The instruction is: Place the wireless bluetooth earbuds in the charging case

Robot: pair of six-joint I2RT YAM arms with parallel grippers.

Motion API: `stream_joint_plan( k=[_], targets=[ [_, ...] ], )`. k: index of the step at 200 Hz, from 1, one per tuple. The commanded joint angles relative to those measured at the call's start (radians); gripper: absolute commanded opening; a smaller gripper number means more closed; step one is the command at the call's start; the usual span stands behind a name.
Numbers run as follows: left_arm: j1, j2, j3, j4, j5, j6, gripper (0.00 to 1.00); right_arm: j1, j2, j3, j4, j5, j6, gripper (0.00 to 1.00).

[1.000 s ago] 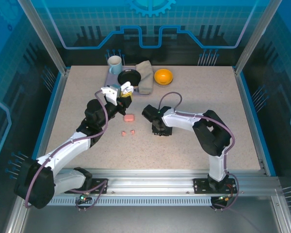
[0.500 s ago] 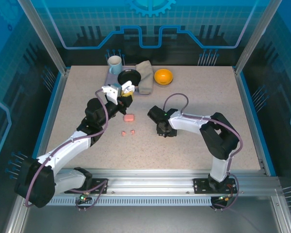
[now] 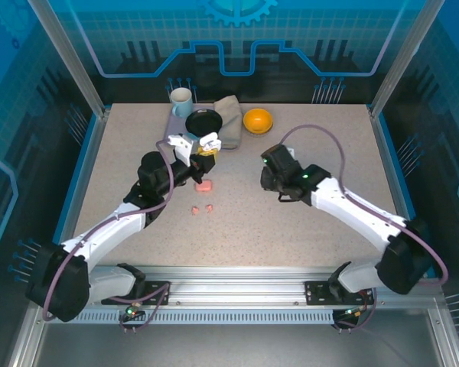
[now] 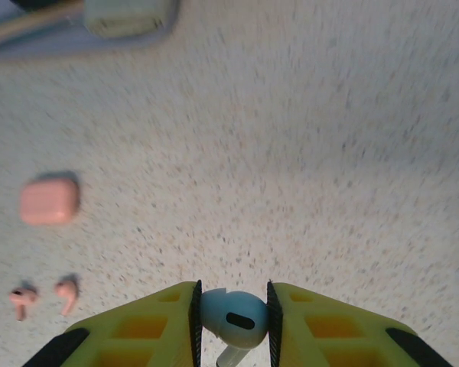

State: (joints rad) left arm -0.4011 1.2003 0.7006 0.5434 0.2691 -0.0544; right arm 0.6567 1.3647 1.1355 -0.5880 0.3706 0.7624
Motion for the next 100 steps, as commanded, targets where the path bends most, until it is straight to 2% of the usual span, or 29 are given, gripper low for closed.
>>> stream_joint_plan(
  k=[1,56,100],
  targets=[
    [-0.003,0.022,0.044,-0.004,0.102,-0.013,0.0,-0.041,-0.079,0.069,0.033,0.004,-0.112,0.29],
    [-0.052,0.114,0.103,-0.028,0.2,-0.012,0.0,-0.119,-0.146,0.202,0.087,-0.115,-0.212,0.31],
    [-0.09,0.199,0.189,-0.039,0.252,-0.019,0.0,-0.126,-0.129,0.238,0.162,-0.224,-0.249,0.32]
  ],
)
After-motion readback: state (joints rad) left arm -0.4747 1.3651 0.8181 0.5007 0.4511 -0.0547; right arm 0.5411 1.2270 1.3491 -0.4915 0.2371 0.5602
